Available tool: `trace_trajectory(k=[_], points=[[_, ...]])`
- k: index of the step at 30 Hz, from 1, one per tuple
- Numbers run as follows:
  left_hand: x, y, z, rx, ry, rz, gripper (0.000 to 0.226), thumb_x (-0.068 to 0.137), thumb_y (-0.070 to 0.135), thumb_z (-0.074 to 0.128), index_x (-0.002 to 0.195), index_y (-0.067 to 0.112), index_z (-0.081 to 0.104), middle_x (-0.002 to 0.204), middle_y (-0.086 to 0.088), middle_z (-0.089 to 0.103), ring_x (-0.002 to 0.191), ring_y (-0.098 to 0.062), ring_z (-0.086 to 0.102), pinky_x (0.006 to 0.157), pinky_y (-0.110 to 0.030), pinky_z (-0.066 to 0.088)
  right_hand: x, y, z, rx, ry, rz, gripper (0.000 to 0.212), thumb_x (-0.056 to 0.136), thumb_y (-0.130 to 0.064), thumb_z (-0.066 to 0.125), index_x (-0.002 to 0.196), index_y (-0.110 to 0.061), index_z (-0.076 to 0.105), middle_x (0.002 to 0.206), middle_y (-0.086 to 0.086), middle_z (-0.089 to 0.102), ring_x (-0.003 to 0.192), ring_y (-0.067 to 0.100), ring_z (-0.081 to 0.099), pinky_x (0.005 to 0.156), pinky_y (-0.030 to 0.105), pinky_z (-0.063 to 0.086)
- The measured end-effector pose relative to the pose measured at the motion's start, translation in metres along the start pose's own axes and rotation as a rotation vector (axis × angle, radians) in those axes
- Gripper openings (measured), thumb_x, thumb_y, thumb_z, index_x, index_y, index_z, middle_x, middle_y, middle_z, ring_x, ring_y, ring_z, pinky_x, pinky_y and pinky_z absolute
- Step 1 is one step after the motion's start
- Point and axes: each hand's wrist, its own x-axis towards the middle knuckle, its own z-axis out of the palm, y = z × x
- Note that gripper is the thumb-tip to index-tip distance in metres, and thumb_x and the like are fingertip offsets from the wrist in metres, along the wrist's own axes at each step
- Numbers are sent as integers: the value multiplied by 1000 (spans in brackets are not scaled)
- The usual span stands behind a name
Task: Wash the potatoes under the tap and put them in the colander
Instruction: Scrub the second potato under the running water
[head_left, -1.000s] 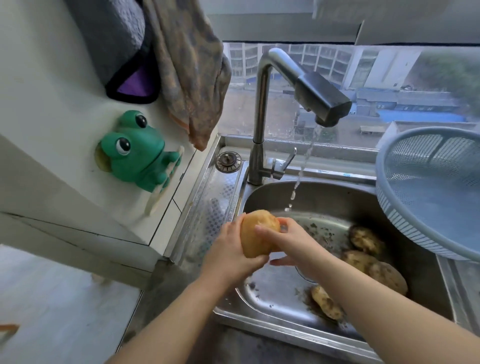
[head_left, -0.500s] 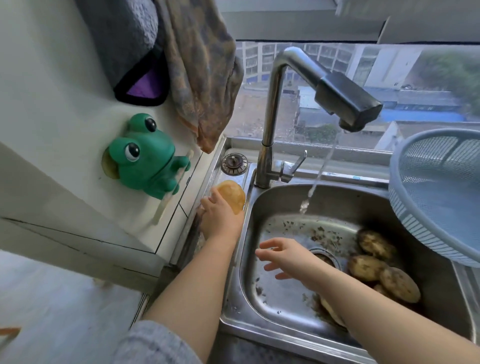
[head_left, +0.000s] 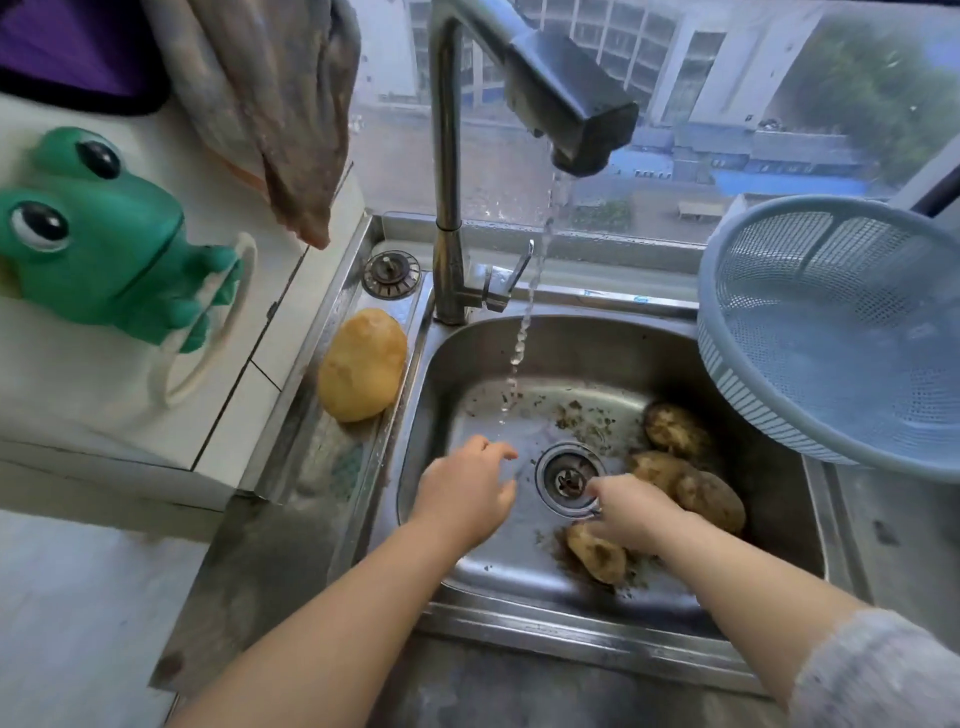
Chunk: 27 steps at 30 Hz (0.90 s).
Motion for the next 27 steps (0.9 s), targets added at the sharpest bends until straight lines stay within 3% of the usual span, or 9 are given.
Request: trace_trajectory(k=[4, 9, 12, 15, 18, 20, 22, 25, 27], points=[[-3, 1, 9, -15, -215, -63, 41, 98, 37, 48, 138, 30, 45, 138, 7, 50, 126, -15, 48, 100, -35, 41, 14, 9, 24, -369, -3, -127, 34, 92, -21, 44, 124, -14, 52, 127, 10, 57, 122, 28, 45, 96, 37, 36], [-2, 0, 0, -58, -200, -94, 41, 98, 35, 49, 138, 29, 46, 136, 7, 51, 123, -14, 50, 100, -34, 43, 33, 9, 44, -627, -5, -166, 38, 91, -38, 52, 122, -17, 57, 128, 5, 58, 123, 26, 42, 101, 38, 31], [-2, 0, 0, -97, -165, -107, 40, 98, 34, 50, 138, 29, 47, 134, 8, 52, 119, -13, 52, 98, -35, 45, 42, 5, 52, -690, 0, -183, 53, 82, -54, 63, 121, -18, 60, 128, 4, 59, 132, 25, 36, 106, 39, 25], [-2, -1, 3, -127, -152, -119, 38, 98, 34, 50, 136, 29, 48, 131, 9, 54, 117, -12, 53, 97, -34, 46, 44, 2, 56, -675, 54, -214, 58, 76, -54, 70, 120, -18, 60, 124, 3, 62, 129, 23, 39, 106, 40, 24], [-1, -4, 6, -242, -158, -146, 36, 97, 33, 52, 133, 28, 52, 126, 8, 57, 111, -12, 55, 96, -36, 48, 36, 1, 46, -394, 127, -194, 50, 74, -49, 72, 112, -19, 59, 116, 2, 63, 118, 23, 49, 98, 37, 32], [0, -5, 4, -409, -133, -196, 34, 96, 31, 55, 130, 26, 55, 120, 7, 59, 104, -12, 57, 91, -35, 52, 26, -4, 28, 0, 207, -147, 51, 68, -52, 77, 104, -21, 59, 105, -2, 64, 102, 19, 57, 82, 32, 42], [3, -5, -1, -573, -85, -267, 33, 97, 29, 55, 129, 24, 56, 121, 3, 60, 104, -13, 58, 90, -34, 51, 14, -14, 2, 394, 304, -136, 54, 62, -52, 83, 102, -23, 61, 98, -6, 64, 91, 13, 59, 77, 27, 47], [4, 10, -15, -1025, -109, -419, 33, 100, 41, 45, 127, 25, 55, 125, -1, 59, 105, -18, 60, 88, -40, 53, -7, -36, -38, 772, 383, -247, 51, 68, -45, 83, 110, -26, 61, 97, -12, 63, 90, 6, 60, 77, 18, 49], [4, 25, -27, -1398, -179, -478, 38, 102, 46, 38, 120, 20, 59, 114, -7, 64, 97, -22, 64, 82, -40, 57, -19, -53, -57, 882, 404, -329, 46, 75, -42, 79, 114, -28, 59, 99, -14, 62, 92, 3, 60, 75, 12, 48]])
